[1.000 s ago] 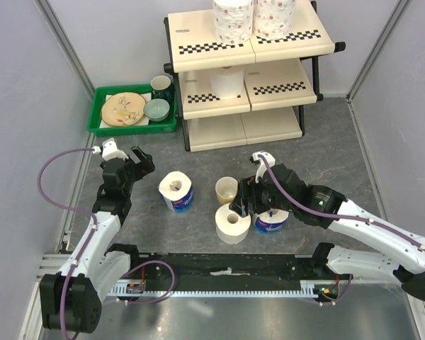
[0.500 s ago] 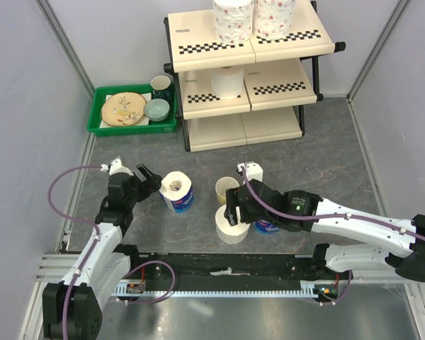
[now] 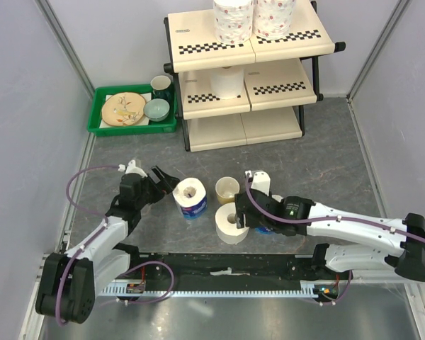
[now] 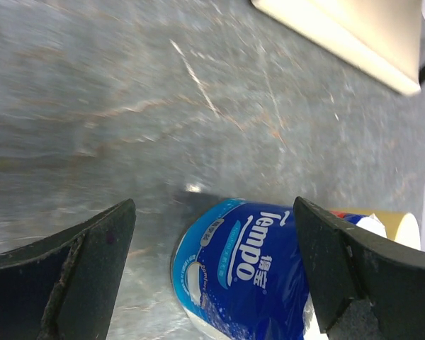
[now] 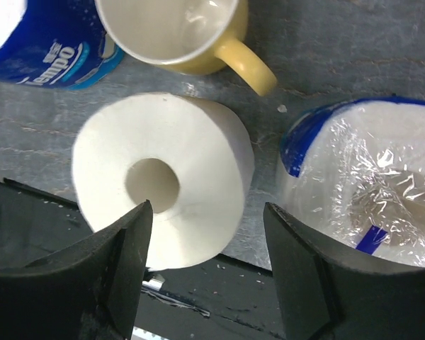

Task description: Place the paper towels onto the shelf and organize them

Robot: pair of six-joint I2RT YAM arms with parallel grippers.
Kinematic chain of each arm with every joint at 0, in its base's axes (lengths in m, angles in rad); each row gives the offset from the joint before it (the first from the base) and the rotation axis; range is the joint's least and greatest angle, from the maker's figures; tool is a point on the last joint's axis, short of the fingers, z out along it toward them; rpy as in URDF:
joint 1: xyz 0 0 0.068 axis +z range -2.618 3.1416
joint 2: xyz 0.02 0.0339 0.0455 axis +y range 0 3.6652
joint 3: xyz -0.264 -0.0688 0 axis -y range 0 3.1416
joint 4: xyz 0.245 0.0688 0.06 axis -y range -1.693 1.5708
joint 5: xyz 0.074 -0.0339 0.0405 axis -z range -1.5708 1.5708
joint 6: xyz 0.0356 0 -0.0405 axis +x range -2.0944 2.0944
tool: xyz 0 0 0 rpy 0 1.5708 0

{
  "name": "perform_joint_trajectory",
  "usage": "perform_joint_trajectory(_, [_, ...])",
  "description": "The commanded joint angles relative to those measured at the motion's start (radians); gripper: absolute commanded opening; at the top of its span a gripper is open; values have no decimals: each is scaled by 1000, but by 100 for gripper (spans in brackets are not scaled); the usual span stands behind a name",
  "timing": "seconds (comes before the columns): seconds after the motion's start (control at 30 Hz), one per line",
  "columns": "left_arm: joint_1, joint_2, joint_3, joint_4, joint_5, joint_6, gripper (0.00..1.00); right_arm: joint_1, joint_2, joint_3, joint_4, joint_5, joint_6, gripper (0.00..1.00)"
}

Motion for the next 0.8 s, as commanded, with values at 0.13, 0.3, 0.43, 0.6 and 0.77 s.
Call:
perform_joint_trajectory(0.13, [-127, 118, 28, 86, -36, -40, 99, 4, 32, -42, 52, 37, 47, 72])
perform_joint_trajectory(0.3, [-164, 139, 43, 93, -54, -44, 99, 4, 55, -64, 104, 19, 42, 72])
perform_joint_trajectory(0.43, [-169, 125, 41, 90, -59, -37, 99, 4, 90, -64, 122, 22, 42, 71])
perform_joint_trajectory(0.6, [-169, 95, 86, 12, -76, 9, 99, 4, 92, -71, 139, 55, 35, 53])
perform_joint_trajectory(0.77, [-169, -14, 164, -131, -177, 64, 99, 4, -12, -61, 150, 75, -4, 31])
